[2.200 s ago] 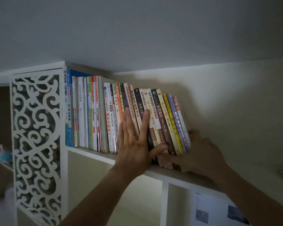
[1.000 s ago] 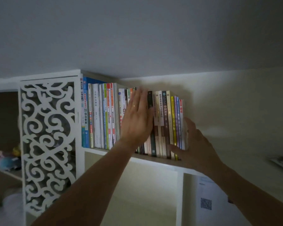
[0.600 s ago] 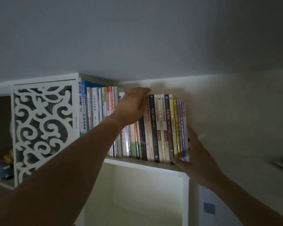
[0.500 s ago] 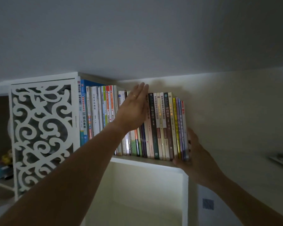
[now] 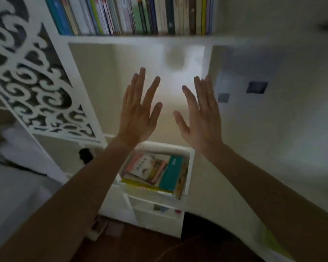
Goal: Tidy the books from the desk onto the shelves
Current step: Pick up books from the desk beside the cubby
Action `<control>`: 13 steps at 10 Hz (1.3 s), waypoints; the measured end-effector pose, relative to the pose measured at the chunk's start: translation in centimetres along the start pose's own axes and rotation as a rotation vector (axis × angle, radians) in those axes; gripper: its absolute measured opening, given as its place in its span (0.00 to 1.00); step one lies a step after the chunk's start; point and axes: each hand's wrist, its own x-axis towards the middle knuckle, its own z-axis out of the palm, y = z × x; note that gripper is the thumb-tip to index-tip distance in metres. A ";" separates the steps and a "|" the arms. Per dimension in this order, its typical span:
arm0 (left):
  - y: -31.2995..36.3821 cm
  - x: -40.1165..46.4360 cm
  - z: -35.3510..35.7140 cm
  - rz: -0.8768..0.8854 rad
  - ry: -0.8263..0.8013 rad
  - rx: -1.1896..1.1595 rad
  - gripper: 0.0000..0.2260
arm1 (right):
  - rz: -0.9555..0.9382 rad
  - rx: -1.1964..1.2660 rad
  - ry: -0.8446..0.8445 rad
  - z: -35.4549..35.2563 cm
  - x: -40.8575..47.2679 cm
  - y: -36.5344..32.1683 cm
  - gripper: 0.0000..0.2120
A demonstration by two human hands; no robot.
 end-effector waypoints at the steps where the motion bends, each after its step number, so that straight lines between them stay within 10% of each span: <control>1: -1.7 -7.5 2.3 -0.098 -0.075 -0.058 0.24 | 0.035 0.061 -0.129 3.9 -6.2 -0.4 0.28; 4: -3.7 -25.5 11.2 -1.042 -0.479 -0.306 0.22 | 0.278 0.303 -0.709 17.3 -21.1 -3.1 0.28; 7: -5.6 -30.1 20.2 -1.848 -0.369 -0.745 0.21 | 0.041 0.076 -1.028 31.3 -17.3 -3.8 0.42; 10: -5.4 -30.0 23.0 -2.059 -0.102 -1.003 0.17 | -0.338 -0.077 -0.952 33.1 -17.1 -2.0 0.21; 13: -5.2 -27.5 20.4 -1.735 -0.220 -0.540 0.10 | 0.049 0.129 -0.764 31.2 -15.5 0.4 0.12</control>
